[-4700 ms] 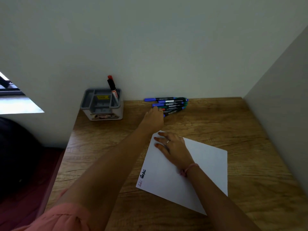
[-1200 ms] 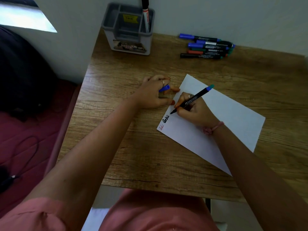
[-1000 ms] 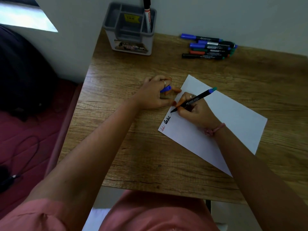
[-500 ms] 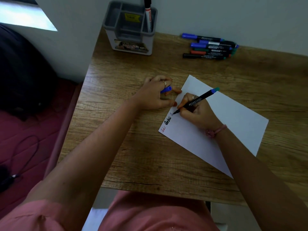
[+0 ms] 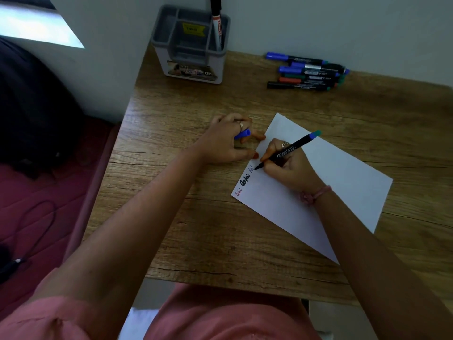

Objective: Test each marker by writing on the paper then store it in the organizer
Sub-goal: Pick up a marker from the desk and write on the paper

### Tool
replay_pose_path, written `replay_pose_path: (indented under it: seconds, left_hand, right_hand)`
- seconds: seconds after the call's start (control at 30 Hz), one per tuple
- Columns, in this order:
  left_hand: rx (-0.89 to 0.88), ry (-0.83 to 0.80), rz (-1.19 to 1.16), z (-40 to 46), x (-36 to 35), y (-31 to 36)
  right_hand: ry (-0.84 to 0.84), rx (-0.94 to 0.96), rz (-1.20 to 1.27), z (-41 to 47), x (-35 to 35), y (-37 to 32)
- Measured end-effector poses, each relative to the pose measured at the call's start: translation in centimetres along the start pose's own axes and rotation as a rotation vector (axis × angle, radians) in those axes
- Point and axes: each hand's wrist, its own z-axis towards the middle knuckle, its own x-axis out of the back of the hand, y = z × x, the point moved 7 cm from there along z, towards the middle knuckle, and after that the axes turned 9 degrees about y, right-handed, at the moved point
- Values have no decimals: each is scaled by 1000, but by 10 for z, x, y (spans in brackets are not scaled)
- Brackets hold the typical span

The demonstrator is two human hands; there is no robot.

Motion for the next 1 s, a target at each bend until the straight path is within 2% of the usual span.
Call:
replay_pose_path:
  seconds: [0.63,1.0]
  left_hand:
    - [-6,-5,24,2,-4,-5]
    - [-36,12,19,1,0,-1]
  right_hand:
    - [79,-15,50,2,3,-1]
    - [20,-20,65,2,-1,-2]
